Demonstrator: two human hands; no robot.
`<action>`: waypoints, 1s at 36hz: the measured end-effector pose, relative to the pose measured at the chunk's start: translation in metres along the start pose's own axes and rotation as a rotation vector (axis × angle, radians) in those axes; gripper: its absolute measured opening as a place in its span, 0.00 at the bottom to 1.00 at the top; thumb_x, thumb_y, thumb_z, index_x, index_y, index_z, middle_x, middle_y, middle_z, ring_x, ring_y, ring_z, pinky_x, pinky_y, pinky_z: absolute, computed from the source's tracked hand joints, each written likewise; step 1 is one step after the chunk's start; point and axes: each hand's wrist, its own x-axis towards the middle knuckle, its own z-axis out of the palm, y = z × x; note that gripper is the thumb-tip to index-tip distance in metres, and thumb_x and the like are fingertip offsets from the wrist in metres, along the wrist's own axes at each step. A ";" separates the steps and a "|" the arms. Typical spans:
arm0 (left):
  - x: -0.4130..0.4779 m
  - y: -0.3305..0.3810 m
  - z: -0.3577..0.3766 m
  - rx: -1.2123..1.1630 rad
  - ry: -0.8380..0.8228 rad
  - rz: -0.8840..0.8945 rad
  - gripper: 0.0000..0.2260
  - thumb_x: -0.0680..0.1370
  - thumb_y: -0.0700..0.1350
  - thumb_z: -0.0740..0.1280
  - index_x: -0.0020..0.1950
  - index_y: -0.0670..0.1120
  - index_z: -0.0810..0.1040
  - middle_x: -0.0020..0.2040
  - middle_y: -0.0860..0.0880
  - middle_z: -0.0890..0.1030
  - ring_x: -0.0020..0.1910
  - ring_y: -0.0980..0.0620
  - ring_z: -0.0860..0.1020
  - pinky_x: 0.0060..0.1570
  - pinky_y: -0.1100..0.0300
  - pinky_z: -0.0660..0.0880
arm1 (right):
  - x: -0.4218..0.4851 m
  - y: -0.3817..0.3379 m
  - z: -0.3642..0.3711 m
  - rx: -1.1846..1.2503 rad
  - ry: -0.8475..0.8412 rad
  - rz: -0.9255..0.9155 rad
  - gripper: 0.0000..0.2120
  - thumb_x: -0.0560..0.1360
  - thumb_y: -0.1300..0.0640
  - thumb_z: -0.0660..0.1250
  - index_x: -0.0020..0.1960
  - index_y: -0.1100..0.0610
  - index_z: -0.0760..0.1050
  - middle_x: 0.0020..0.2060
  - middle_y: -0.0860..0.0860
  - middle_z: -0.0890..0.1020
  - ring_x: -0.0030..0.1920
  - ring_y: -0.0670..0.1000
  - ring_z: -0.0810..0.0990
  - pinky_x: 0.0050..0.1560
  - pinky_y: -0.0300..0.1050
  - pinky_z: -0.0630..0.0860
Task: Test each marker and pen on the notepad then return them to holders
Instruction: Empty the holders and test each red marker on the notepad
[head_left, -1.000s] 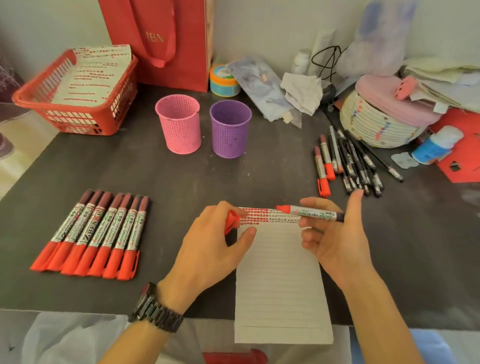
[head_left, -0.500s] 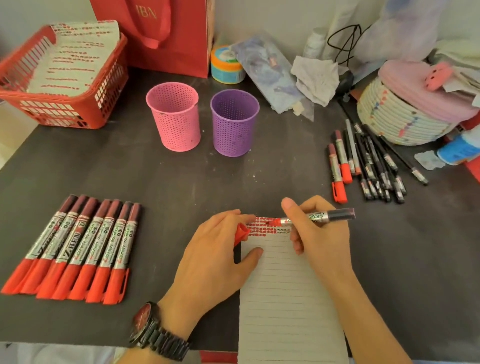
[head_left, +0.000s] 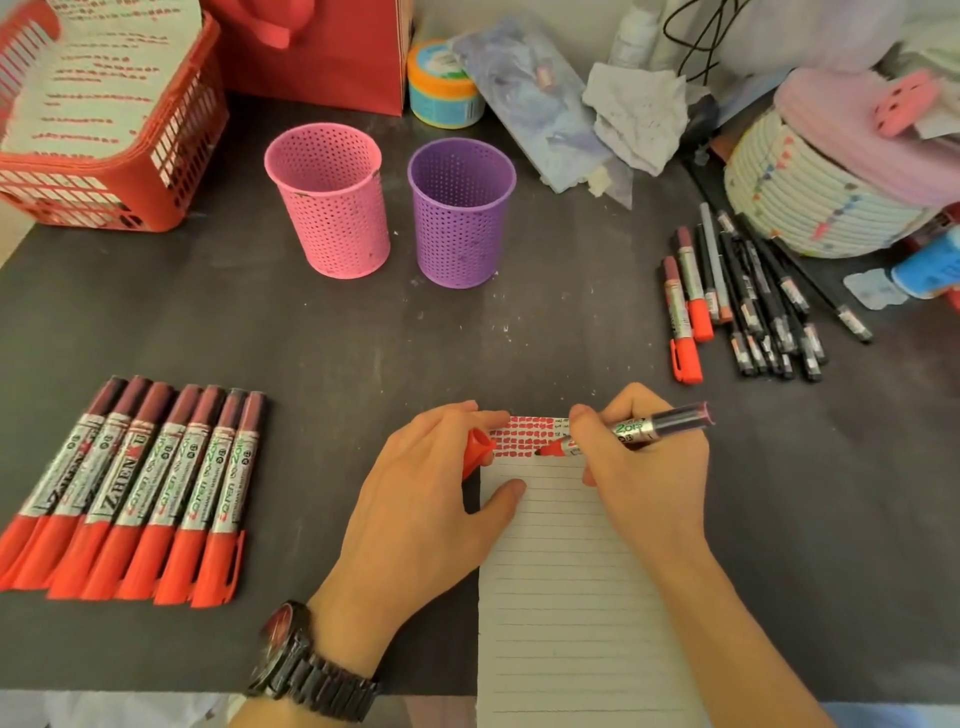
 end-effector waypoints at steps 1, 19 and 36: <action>0.000 0.000 0.000 0.001 0.000 -0.001 0.26 0.71 0.67 0.68 0.68 0.66 0.66 0.70 0.64 0.69 0.60 0.68 0.59 0.62 0.63 0.59 | 0.000 0.000 0.000 0.003 -0.001 -0.001 0.13 0.74 0.59 0.73 0.33 0.53 0.73 0.21 0.50 0.78 0.22 0.42 0.75 0.28 0.32 0.71; 0.001 0.003 -0.002 0.010 -0.024 -0.028 0.27 0.71 0.67 0.68 0.69 0.66 0.67 0.71 0.64 0.69 0.68 0.61 0.67 0.62 0.62 0.57 | 0.000 -0.001 0.001 -0.005 -0.008 -0.031 0.14 0.74 0.60 0.73 0.32 0.53 0.73 0.22 0.50 0.78 0.22 0.43 0.76 0.25 0.33 0.71; 0.001 0.002 -0.001 -0.005 -0.017 -0.012 0.27 0.71 0.66 0.68 0.68 0.66 0.67 0.70 0.65 0.68 0.63 0.67 0.62 0.62 0.63 0.58 | 0.002 0.000 0.000 -0.006 -0.001 -0.037 0.14 0.74 0.61 0.72 0.32 0.54 0.73 0.21 0.49 0.78 0.22 0.42 0.75 0.25 0.35 0.71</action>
